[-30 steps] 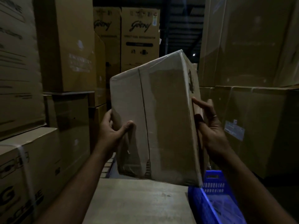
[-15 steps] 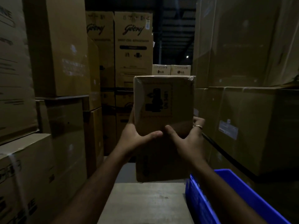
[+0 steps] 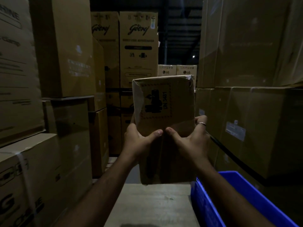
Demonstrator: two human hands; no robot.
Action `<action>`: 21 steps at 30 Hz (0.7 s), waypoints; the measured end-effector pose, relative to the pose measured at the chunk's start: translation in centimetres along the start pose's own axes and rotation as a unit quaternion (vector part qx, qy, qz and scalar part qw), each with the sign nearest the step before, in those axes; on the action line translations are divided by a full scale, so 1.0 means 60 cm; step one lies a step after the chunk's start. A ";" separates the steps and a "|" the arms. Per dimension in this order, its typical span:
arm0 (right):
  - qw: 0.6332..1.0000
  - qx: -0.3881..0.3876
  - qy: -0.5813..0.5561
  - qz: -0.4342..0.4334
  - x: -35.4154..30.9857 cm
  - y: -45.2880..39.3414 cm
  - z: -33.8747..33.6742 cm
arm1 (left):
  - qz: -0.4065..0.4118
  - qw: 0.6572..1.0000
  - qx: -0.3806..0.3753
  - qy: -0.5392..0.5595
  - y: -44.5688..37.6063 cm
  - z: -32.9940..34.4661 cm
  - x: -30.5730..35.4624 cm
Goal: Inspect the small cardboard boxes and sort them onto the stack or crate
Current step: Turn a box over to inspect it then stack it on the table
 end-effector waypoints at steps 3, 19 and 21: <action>1.000 0.000 0.007 0.005 -0.003 0.003 0.007 | 0.011 1.000 0.004 -0.003 -0.004 -0.003 0.013; 0.936 -0.217 -0.240 -0.138 -0.014 -0.019 0.028 | 0.101 0.989 0.088 -0.057 -0.024 -0.032 0.057; 0.935 -0.219 -0.231 -0.158 -0.018 -0.010 0.037 | 0.124 0.986 0.097 -0.050 -0.016 -0.028 0.054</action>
Point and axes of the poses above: each hand's wrist, its own y-axis away from the middle knuckle, its own z-axis out of the palm, x = y × z, the point moved 4 cm from there along -y, towards the middle knuckle, and after that the axes turned 10 degrees about y, right-handed, at the moved point
